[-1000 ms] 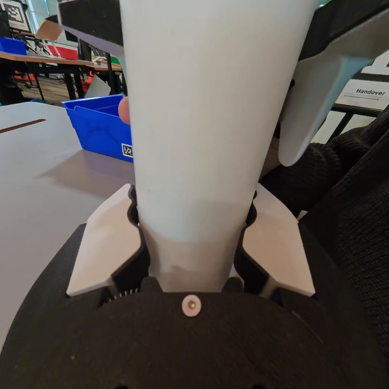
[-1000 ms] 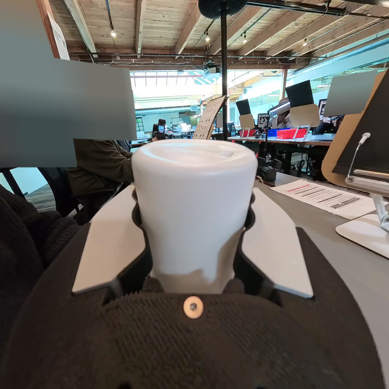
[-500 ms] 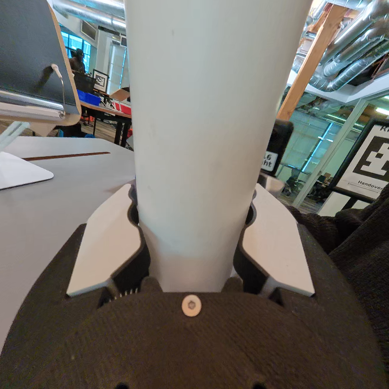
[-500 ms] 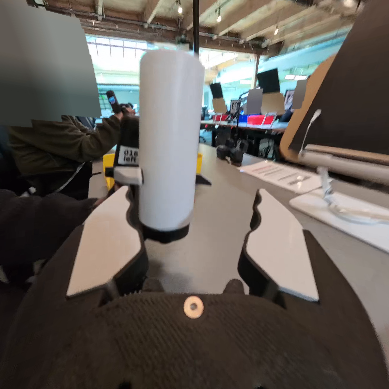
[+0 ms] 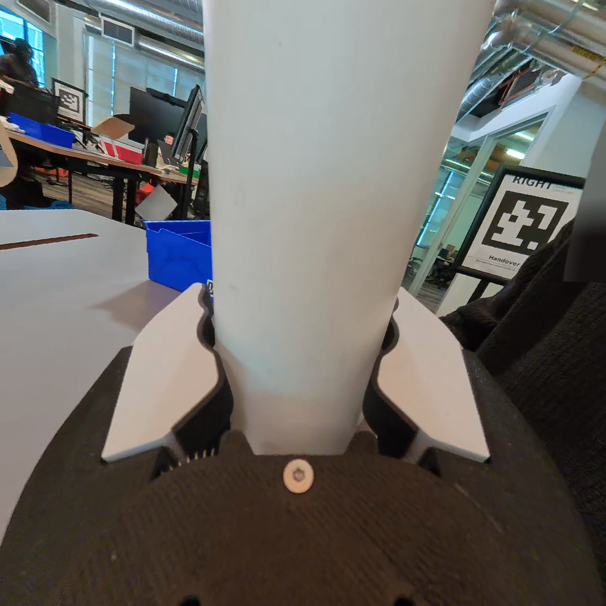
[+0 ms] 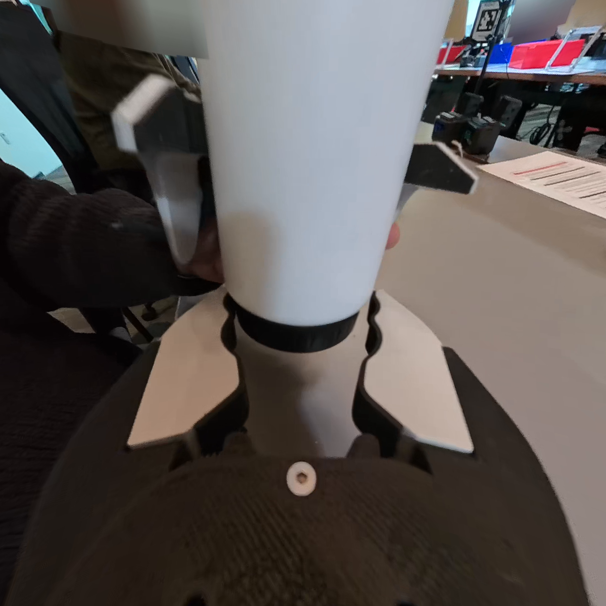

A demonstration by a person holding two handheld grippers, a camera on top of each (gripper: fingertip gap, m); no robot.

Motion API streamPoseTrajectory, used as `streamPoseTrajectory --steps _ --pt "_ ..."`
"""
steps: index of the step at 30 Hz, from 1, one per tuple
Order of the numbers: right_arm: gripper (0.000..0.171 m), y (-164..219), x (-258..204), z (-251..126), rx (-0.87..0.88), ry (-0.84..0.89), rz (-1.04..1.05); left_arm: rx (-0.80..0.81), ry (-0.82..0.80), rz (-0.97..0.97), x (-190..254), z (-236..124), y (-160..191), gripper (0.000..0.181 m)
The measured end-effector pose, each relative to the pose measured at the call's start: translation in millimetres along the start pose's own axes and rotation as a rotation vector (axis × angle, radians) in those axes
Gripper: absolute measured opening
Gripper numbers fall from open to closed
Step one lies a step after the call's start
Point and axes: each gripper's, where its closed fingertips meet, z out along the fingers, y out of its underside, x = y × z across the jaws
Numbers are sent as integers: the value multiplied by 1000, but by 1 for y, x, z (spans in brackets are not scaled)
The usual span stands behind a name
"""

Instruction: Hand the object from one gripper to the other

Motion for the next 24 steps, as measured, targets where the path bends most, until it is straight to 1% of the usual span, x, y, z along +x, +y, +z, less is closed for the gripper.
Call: streamPoseTrajectory --steps 4,6,11,14,18,24 --pt "84 -2 -2 -1 19 -35 56 -19 -12 47 3 5 6 103" --pt "84 -1 -3 -1 13 -32 47 -29 -16 63 4 7 7 104" --pt "83 -13 -4 -7 42 -22 19 29 11 49 10 4 -4 104" --pt "83 -18 -1 -10 62 -2 20 35 -6 12 7 4 -8 104" --pt "83 -22 -2 -12 82 -19 50 -19 -57 66 8 11 -4 121" --pt "82 -38 5 -22 195 -30 131 29 -71 59 8 7 -15 130"
